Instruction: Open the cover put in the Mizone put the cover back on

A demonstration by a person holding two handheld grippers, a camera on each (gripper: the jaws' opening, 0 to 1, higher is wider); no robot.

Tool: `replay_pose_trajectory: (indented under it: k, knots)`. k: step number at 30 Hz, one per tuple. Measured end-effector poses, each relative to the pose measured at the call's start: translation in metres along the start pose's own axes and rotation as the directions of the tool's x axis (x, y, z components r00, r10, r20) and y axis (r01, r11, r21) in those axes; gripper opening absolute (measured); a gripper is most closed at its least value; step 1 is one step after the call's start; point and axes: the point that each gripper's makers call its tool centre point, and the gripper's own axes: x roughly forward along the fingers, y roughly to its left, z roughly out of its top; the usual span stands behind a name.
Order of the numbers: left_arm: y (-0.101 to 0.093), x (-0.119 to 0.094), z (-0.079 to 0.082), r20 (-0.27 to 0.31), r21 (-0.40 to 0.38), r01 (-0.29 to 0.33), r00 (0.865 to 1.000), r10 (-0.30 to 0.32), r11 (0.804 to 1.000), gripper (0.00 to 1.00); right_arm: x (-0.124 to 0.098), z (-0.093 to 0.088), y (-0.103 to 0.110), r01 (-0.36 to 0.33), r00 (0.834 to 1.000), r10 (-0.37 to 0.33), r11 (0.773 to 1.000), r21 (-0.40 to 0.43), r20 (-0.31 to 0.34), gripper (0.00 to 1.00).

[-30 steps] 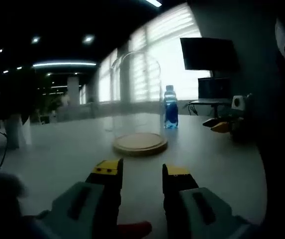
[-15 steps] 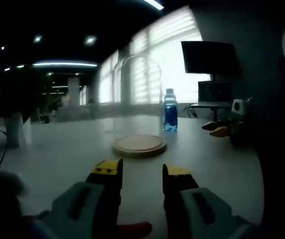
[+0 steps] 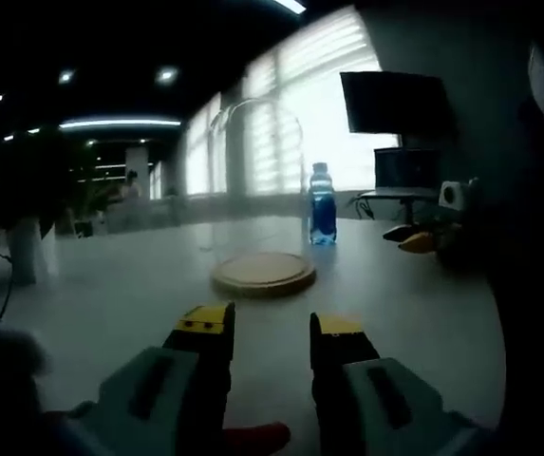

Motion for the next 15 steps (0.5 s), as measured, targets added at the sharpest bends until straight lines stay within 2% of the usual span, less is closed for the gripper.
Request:
replay_pose_trajectory:
  k: [8,15]
  knots:
    - [0.0011,-0.0015,0.0031,0.014,-0.024,-0.004,1.0,0.005,1.0,0.23,0.0001,0.001,0.0027,-0.017,1.0,0.017,1.0,0.001,0.005,0.29]
    - [-0.0016,-0.0009,0.0002,0.001,0.005,-0.002,1.0,0.002,1.0,0.23,0.001,0.0003,0.0052,-0.023,1.0,0.023,1.0,-0.01,-0.004,0.29]
